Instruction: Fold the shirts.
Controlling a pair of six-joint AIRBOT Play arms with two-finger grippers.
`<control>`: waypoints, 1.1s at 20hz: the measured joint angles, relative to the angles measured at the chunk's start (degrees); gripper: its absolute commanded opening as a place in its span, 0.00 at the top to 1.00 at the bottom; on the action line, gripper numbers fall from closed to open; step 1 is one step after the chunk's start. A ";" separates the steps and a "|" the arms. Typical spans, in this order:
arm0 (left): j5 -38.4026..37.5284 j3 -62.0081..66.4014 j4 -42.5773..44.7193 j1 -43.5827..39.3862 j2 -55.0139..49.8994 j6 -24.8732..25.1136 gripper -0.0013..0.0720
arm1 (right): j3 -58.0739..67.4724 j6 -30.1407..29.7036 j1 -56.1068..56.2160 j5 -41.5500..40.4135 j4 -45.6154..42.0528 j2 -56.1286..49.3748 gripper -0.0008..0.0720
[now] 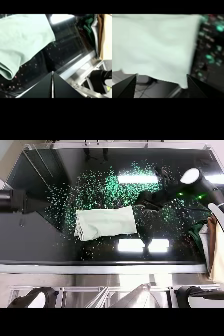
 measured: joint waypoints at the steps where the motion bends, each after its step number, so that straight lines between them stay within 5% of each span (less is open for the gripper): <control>1: -1.25 -2.10 0.00 0.44 1.95 0.24 0.95 | -2.16 0.09 -1.05 -0.76 -0.79 -0.39 0.03; 5: -3.76 -6.45 -0.02 1.16 6.64 0.83 0.95 | -6.54 -1.99 -2.45 -2.93 1.20 -4.74 0.03; 10: -4.57 -7.72 0.00 1.38 8.31 0.85 0.95 | -7.69 -8.98 -0.63 -4.11 15.02 -12.02 0.04; 13: -4.61 -7.89 -0.02 1.38 8.55 0.85 0.95 | -7.87 -10.67 1.25 -4.57 18.62 -15.15 0.44; 14: -4.63 -7.93 -0.02 1.38 8.61 0.85 0.95 | -7.89 -11.23 1.77 -4.92 19.08 -15.80 0.80; 15: -4.66 -7.96 0.00 1.38 8.63 0.87 0.95 | -7.89 -11.87 2.19 -5.55 18.97 -16.24 0.96; 22: -4.76 -7.98 0.02 1.38 8.68 0.92 0.95 | -2.34 -11.72 -0.31 -0.87 21.35 -8.09 0.97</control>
